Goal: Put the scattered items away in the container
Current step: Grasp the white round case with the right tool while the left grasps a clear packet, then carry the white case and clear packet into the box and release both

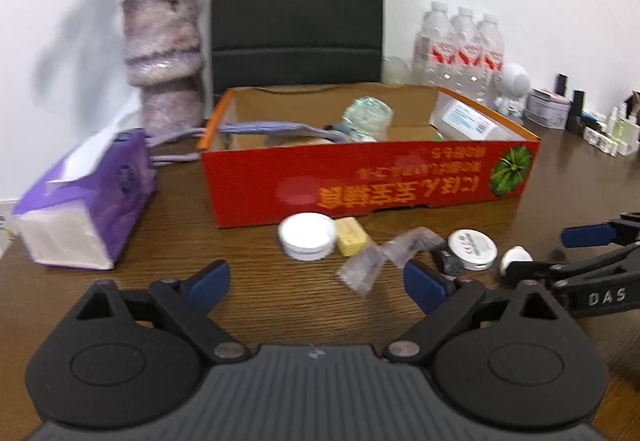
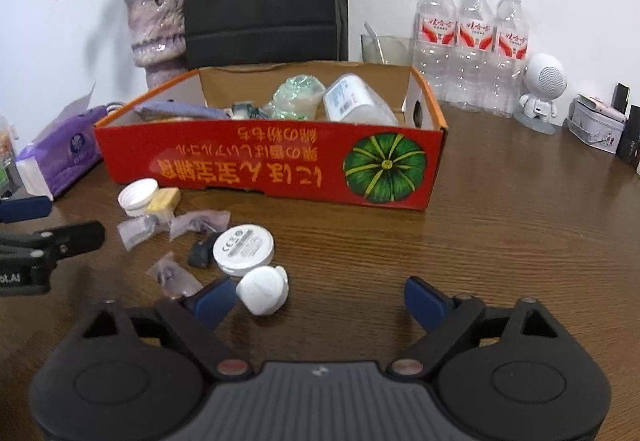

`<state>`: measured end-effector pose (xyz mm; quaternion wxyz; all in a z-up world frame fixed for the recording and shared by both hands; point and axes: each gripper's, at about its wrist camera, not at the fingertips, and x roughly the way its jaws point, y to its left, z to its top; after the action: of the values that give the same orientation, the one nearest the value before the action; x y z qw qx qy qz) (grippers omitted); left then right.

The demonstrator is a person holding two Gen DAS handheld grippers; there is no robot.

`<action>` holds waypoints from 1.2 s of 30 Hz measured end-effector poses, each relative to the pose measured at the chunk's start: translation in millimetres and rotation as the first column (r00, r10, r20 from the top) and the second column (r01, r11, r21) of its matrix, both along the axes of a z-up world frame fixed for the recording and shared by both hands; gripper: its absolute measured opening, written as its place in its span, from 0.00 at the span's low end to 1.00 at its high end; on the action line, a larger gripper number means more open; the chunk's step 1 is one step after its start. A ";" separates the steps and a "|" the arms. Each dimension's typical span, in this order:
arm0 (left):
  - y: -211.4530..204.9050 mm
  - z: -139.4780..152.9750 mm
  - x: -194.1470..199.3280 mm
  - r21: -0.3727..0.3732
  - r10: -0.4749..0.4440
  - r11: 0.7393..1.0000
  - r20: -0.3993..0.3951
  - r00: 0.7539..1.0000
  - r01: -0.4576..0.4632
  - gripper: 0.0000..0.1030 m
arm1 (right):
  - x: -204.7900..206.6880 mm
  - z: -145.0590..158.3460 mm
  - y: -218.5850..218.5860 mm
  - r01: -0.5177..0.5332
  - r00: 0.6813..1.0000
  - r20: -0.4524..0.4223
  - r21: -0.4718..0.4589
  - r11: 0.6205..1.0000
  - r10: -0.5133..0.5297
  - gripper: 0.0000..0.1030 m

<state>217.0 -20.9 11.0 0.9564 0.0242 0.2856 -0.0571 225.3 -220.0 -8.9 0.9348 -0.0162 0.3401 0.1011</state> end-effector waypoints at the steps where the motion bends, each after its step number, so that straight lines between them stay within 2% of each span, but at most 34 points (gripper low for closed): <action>1: -3.4 -1.3 4.3 0.008 -0.011 1.000 -0.004 1.000 0.011 0.86 | 0.0 -0.6 1.7 -0.002 1.000 0.002 -0.001 1.000 0.002 0.87; 4: -14.0 -5.2 17.9 0.042 -0.025 0.999 -0.010 1.000 0.025 0.76 | 2.4 -2.4 5.5 -0.003 1.000 0.004 -0.001 1.000 0.003 0.79; 6: -17.4 -9.1 27.4 0.037 -0.033 0.999 -0.032 0.999 0.034 0.59 | 2.9 -3.9 7.4 0.003 1.000 0.011 -0.012 1.000 -0.003 0.67; 7: -18.0 -11.7 31.5 0.019 -0.047 0.999 -0.059 0.997 0.048 0.38 | 2.5 -3.7 8.5 -0.002 1.000 0.016 -0.018 1.000 0.002 0.63; 8: -17.2 -13.9 33.7 -0.009 -0.070 0.998 -0.079 0.994 0.070 0.24 | 1.8 -2.6 9.3 -0.017 1.000 0.017 -0.013 1.000 0.018 0.51; 9: -18.2 -14.5 32.6 -0.011 -0.082 0.997 -0.075 0.994 0.081 0.17 | 0.8 -1.4 10.3 -0.034 0.999 0.018 -0.009 0.999 0.034 0.35; 10: -19.2 -14.4 30.9 -0.007 -0.100 0.995 -0.075 0.992 0.099 0.08 | -0.8 -0.5 12.1 -0.049 0.999 0.020 -0.013 0.999 0.049 0.26; 11: -18.9 -14.3 29.2 -0.018 -0.114 0.993 -0.076 0.991 0.113 0.07 | -2.4 0.1 14.1 -0.059 0.998 0.023 -0.020 0.998 0.060 0.22; 16: -21.3 -11.7 19.7 -0.025 -0.131 0.991 -0.049 0.990 0.130 0.07 | -7.2 0.4 20.5 -0.082 0.996 0.042 -0.049 0.995 0.084 0.22; 25: -21.0 -2.6 11.5 -0.043 -0.130 0.991 -0.021 0.991 0.129 0.07 | -9.6 7.0 14.4 -0.073 0.995 0.070 -0.018 0.997 0.074 0.22; 29: -17.8 8.2 6.8 -0.079 -0.131 0.988 -0.001 0.991 0.131 0.07 | -12.7 12.7 11.8 -0.070 0.993 0.090 -0.007 0.998 0.070 0.22; 32: -14.8 25.9 0.9 -0.132 -0.152 0.979 0.038 0.988 0.156 0.07 | -15.6 23.1 7.1 -0.069 0.991 0.116 0.019 0.997 0.066 0.22; 36: -16.8 51.7 -1.8 -0.088 -0.112 0.988 0.133 0.985 0.124 0.07 | -16.3 45.9 2.3 -0.068 0.983 0.174 0.065 0.996 0.056 0.22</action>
<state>215.2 -37.8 62.8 0.9676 -0.0014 0.2189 -0.1257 209.0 -217.8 36.9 0.9571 -0.0023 0.2536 0.1405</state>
